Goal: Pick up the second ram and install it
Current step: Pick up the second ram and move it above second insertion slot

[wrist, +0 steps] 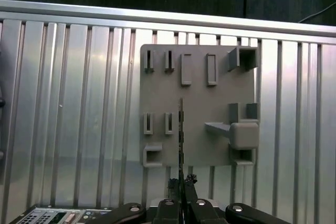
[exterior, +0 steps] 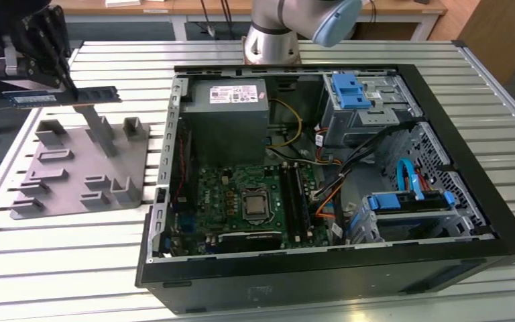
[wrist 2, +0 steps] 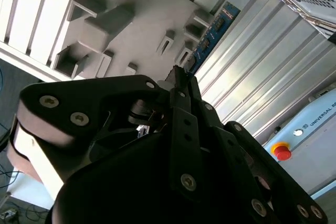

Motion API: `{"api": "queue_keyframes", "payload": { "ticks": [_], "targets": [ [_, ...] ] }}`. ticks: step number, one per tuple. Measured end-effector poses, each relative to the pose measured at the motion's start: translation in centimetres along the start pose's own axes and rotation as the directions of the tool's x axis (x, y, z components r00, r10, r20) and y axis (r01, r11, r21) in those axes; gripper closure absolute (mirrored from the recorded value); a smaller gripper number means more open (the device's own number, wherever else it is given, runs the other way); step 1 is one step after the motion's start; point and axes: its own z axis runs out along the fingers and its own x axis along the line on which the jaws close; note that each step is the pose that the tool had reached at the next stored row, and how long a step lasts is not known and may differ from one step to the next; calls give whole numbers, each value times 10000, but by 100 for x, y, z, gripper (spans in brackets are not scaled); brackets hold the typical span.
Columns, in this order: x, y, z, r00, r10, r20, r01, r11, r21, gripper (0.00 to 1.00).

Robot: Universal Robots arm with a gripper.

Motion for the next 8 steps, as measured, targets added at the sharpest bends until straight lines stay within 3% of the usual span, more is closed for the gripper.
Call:
{"api": "queue_keyframes", "payload": {
  "ticks": [8],
  "targets": [
    [7, -161, -8, 10000, 1, -25, -1, 10000, -7, 86]
  ]
}}
